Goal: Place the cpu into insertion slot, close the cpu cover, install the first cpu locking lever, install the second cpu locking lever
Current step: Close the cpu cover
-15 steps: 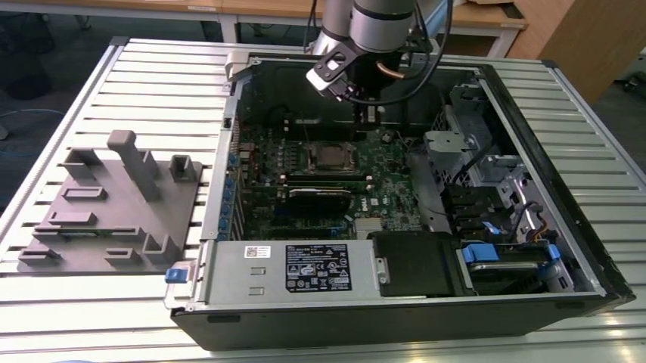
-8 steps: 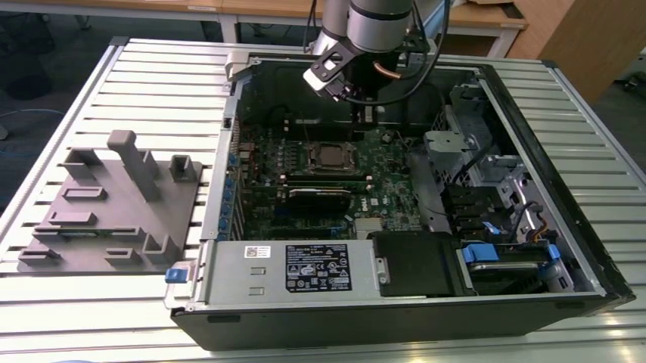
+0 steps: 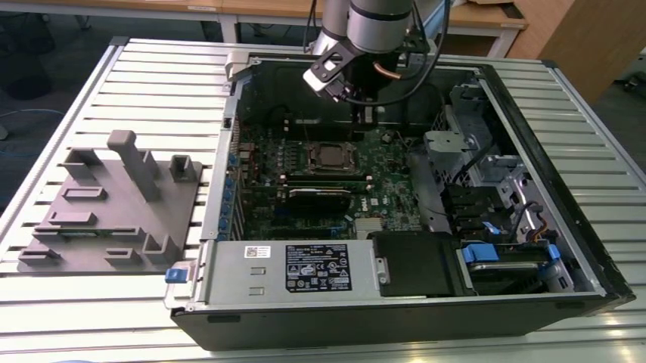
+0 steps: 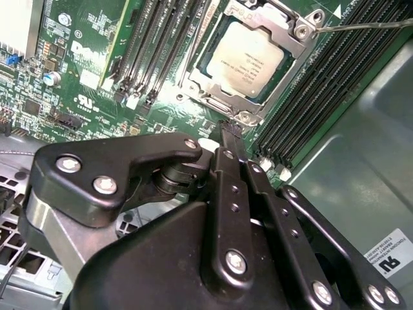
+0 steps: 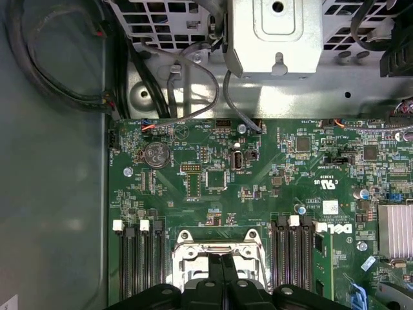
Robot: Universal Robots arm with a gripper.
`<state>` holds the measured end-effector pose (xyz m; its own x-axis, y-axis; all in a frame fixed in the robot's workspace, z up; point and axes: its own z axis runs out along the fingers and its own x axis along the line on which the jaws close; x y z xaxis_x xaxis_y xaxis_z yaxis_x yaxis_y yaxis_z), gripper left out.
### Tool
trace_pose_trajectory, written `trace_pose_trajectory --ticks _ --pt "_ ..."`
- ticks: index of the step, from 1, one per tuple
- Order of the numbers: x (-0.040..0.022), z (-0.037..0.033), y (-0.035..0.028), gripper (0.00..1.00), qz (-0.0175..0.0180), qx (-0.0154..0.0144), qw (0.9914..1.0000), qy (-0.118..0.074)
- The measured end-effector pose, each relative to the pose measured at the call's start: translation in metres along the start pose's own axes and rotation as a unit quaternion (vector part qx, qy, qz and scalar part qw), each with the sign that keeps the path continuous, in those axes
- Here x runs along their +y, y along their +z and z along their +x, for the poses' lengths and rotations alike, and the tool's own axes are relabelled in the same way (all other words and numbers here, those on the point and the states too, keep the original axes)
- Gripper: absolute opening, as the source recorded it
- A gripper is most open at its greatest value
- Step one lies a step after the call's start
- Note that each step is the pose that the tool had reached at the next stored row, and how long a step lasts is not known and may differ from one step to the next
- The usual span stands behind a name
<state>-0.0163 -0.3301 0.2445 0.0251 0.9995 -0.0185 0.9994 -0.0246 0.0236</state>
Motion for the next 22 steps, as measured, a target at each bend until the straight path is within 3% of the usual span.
trace_pose_trajectory --ticks 22 --pt "-0.0037 -0.0036 0.0 0.1 -0.0005 0.0 1.0 -0.001"
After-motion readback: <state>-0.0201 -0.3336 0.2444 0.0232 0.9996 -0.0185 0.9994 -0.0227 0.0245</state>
